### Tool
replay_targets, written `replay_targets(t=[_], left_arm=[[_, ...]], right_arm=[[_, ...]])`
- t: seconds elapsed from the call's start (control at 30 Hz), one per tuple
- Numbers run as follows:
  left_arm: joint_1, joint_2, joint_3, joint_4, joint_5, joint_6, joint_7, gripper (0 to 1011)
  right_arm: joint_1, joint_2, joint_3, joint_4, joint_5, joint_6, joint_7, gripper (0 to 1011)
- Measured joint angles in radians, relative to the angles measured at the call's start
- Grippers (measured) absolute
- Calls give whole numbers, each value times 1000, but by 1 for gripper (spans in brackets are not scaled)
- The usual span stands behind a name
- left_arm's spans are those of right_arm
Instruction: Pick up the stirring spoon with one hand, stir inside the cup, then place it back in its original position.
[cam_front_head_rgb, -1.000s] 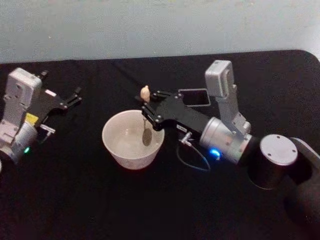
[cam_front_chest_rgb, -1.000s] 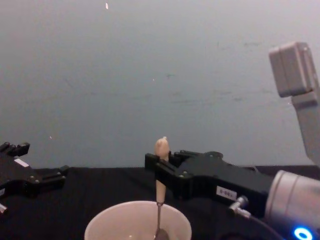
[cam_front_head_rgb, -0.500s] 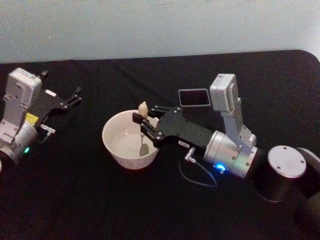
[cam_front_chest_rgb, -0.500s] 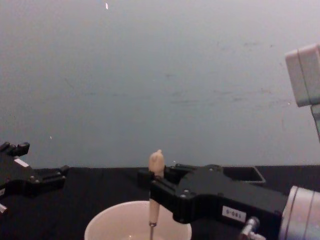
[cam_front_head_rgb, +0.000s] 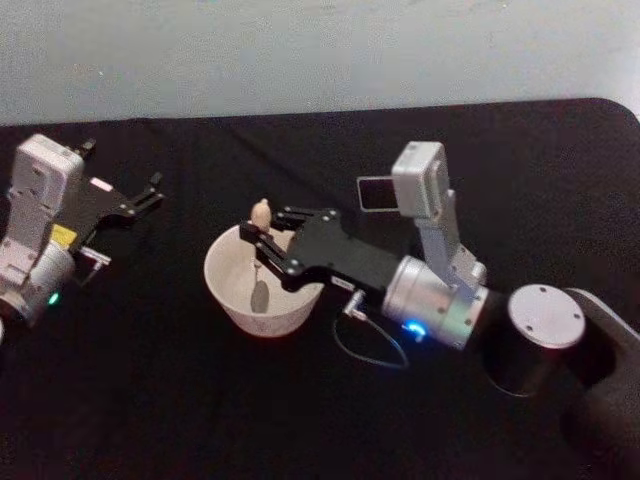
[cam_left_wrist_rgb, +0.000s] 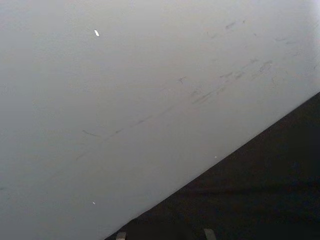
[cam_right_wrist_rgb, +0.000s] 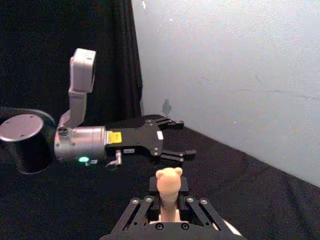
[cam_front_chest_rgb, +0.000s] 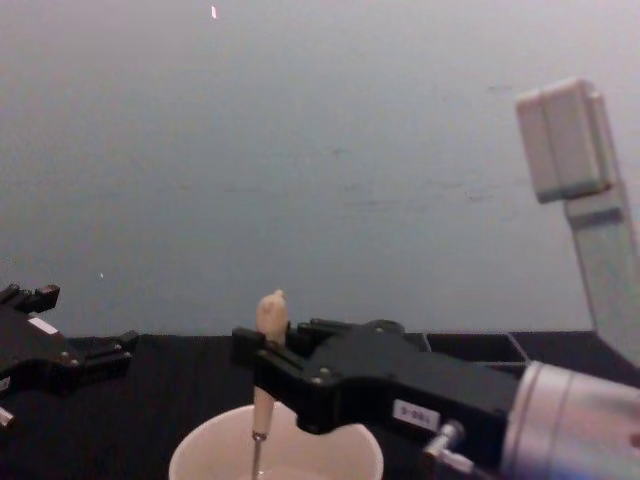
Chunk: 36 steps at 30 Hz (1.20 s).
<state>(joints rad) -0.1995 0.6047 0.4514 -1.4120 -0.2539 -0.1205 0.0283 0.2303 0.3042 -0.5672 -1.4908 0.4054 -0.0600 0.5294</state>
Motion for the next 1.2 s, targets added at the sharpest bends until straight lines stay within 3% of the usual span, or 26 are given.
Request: replay_targets(t=[0.47, 0.93, 1.2], left_arm=[[0, 0, 0, 0, 0, 0, 0, 1001], [0, 0, 0, 0, 0, 0, 0, 1001], [0, 0, 0, 0, 0, 0, 0, 1001]], right_arm=[[57, -63, 3, 90, -43, -23, -45, 213], [57, -63, 36, 105, -60, -27, -60, 214], [45, -57, 50, 69, -60, -23, -60, 214]])
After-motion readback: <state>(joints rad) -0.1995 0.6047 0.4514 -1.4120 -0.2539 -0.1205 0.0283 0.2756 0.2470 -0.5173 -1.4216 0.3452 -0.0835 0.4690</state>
